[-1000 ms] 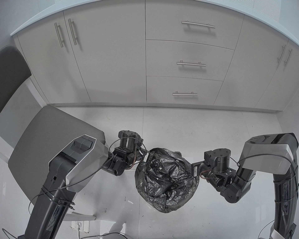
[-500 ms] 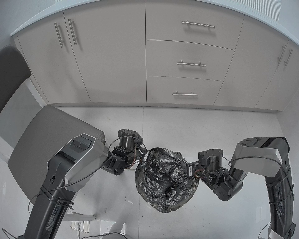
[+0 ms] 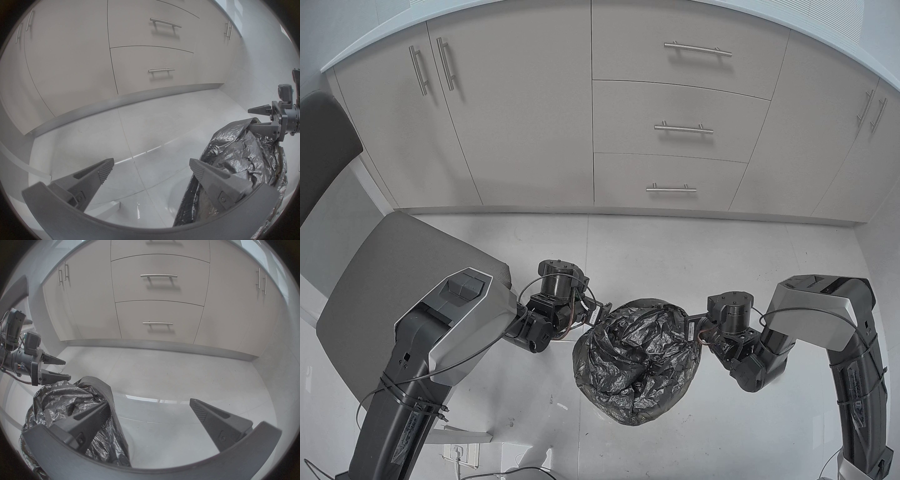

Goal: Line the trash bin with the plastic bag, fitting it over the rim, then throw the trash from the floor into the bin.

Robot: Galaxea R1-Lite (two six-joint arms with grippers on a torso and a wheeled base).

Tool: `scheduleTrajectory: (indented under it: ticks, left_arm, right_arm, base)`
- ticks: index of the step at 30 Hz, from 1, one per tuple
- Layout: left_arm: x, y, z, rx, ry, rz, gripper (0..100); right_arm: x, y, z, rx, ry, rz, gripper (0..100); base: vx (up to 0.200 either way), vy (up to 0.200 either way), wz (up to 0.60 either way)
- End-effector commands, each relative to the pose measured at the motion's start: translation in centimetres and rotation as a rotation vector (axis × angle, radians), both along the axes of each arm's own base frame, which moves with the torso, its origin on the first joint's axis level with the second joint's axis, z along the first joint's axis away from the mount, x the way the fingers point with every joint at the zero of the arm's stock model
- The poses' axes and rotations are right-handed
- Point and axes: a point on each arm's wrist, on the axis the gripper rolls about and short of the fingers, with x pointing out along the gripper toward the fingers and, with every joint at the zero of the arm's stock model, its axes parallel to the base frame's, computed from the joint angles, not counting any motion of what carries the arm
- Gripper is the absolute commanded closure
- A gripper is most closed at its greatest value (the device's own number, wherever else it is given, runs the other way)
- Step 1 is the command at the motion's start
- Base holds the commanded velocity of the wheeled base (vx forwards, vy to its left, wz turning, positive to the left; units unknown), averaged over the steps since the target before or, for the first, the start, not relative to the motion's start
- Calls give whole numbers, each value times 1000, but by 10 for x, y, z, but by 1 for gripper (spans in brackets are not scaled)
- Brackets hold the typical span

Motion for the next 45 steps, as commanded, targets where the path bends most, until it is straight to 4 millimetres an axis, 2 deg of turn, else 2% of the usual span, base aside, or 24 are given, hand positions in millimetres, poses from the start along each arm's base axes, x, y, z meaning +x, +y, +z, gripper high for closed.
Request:
scheduleTrajectory:
  ticks: [1,9,21,23,24,26,29,30,32,34,37,41,45]
  left_arm:
    - [0,0,0,1,1,0,0]
    - [0,0,-3,2,3,0,0]
    - [-1,-1,1,-6,-8,-1,0]
    - [-4,-1,6,-11,-17,-3,0]
    - [-8,-1,14,-21,-30,-6,0]
    - [-13,-2,21,-30,-41,-12,0]
    - [-31,-1,54,-95,-88,-16,0]
    - [-41,0,72,-125,-114,-23,0]
    - [-46,2,81,-139,-129,-25,0]
    - [-65,6,113,-181,-186,-41,0]
    - [-81,15,137,-203,-223,-47,0]
    - [-91,20,139,-200,-208,-59,0]
    - [-97,23,109,-134,-132,-63,0]
  right_arm:
    - [-1,-7,-3,-5,14,-14,0]
    - [4,-19,-26,-17,55,-39,0]
    - [14,-15,-34,-15,107,-3,0]
    - [13,-14,-34,-12,115,14,0]
    - [12,-13,-33,-10,113,18,0]
    - [12,-13,-31,-8,106,20,0]
    - [7,-13,-10,11,78,22,0]
    - [1,-12,3,26,68,27,0]
    - [-2,-11,9,36,63,31,0]
    - [-14,-6,31,66,46,70,0]
    - [-31,4,51,84,38,148,0]
    - [-44,18,60,88,36,209,0]
    - [-48,35,48,72,64,254,0]
  base:
    - [0,0,0]
    - [0,0,0]
    - [0,0,0]
    - [0,0,0]
    - [0,0,0]
    - [0,0,0]
    - [0,0,0]
    - [0,0,0]
    - [0,0,0]
    - [0,0,0]
    - [0,0,0]
    - [0,0,0]
    - [0,0,0]
